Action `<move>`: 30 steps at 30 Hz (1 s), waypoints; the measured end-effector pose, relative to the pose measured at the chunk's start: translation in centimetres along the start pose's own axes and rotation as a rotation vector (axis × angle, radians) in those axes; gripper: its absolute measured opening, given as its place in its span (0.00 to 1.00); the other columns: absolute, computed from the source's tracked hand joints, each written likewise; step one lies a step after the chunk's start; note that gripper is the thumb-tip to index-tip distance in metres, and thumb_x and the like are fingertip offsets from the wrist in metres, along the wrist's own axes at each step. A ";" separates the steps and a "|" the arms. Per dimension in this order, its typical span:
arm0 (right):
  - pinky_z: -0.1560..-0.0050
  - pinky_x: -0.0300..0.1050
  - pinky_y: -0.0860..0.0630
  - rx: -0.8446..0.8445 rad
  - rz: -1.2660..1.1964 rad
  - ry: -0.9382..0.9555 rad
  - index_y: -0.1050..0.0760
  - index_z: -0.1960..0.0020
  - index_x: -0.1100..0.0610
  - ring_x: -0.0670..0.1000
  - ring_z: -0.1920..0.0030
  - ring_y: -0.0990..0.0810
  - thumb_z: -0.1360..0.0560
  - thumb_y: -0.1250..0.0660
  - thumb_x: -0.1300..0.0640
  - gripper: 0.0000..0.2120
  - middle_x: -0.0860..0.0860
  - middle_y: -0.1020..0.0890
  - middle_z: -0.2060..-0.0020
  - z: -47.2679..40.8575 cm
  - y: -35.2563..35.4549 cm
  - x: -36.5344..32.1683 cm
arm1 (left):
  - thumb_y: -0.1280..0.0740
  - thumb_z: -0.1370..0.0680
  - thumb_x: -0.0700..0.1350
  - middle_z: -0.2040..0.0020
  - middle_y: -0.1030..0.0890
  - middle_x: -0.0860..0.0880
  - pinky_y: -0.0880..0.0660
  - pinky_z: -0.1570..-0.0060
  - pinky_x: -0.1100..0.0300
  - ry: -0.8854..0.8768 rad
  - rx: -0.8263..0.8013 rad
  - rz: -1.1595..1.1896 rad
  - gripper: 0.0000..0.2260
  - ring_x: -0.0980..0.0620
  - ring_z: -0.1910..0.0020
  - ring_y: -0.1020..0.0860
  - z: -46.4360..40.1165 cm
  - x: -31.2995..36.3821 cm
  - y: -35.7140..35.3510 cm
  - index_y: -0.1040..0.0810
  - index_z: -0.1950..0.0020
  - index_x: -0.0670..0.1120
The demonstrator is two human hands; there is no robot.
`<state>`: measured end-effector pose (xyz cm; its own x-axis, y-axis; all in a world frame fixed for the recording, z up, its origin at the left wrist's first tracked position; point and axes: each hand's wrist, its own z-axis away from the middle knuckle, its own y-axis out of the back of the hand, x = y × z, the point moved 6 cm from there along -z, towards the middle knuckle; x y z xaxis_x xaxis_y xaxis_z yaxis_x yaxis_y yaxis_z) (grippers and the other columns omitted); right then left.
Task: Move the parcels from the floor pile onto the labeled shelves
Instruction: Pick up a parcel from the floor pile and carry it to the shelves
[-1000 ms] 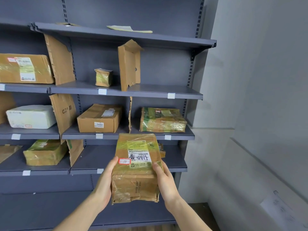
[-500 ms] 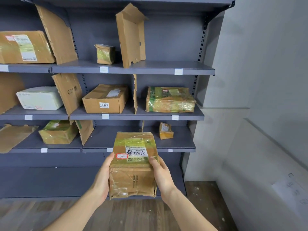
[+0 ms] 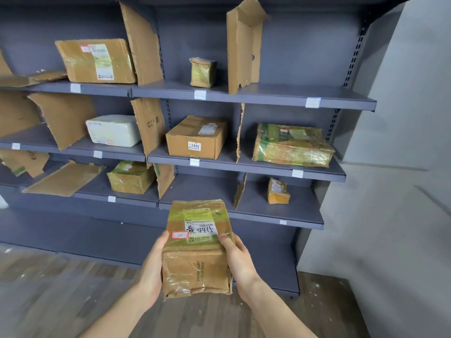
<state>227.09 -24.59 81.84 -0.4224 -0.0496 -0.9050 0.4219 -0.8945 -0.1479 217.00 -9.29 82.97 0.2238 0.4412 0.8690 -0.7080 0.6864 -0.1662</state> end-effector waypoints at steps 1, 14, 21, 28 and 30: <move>0.55 0.41 0.22 -0.015 0.005 -0.011 0.23 0.38 0.44 0.47 0.47 0.16 0.20 0.35 0.42 0.12 0.45 0.14 0.47 -0.2 -0.9 0.3 | 0.40 0.21 0.64 0.51 0.14 0.42 0.22 0.46 0.44 -0.001 0.018 0.013 0.23 0.40 0.51 0.16 -0.1 0.0 1.0 0.17 0.43 0.48; 0.60 0.37 0.24 -0.137 0.120 -0.017 0.24 0.39 0.43 0.46 0.48 0.16 0.19 0.36 0.41 0.12 0.44 0.15 0.47 -1.6 -16.9 0.7 | 0.42 0.20 0.64 0.51 0.14 0.43 0.22 0.56 0.49 -0.042 0.115 0.145 0.23 0.41 0.52 0.15 -2.7 4.8 15.4 0.18 0.43 0.49; 0.65 0.34 0.24 -0.122 0.144 0.006 0.24 0.36 0.45 0.45 0.51 0.16 0.19 0.36 0.44 0.13 0.45 0.15 0.47 -2.7 -25.5 0.8 | 0.43 0.20 0.64 0.50 0.14 0.42 0.21 0.52 0.47 -0.018 0.106 0.198 0.24 0.41 0.50 0.15 -5.4 7.9 22.8 0.17 0.42 0.48; 0.58 0.39 0.23 -0.158 0.172 0.030 0.23 0.38 0.47 0.47 0.47 0.16 0.20 0.34 0.45 0.13 0.47 0.15 0.45 -4.2 -34.9 0.8 | 0.39 0.22 0.65 0.51 0.14 0.41 0.22 0.43 0.41 -0.015 0.158 0.275 0.24 0.39 0.51 0.15 -7.5 10.8 31.4 0.16 0.44 0.48; 0.60 0.37 0.23 -0.194 0.181 0.031 0.22 0.38 0.47 0.45 0.49 0.16 0.19 0.34 0.46 0.12 0.46 0.15 0.47 -4.7 -37.9 0.8 | 0.39 0.22 0.64 0.52 0.14 0.41 0.23 0.43 0.40 -0.019 0.189 0.297 0.23 0.39 0.52 0.15 -8.3 11.9 34.0 0.16 0.45 0.48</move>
<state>214.52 11.32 84.80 -0.3023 -0.1850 -0.9351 0.6356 -0.7702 -0.0531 201.12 24.13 83.81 -0.0220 0.5937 0.8044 -0.8523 0.4094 -0.3255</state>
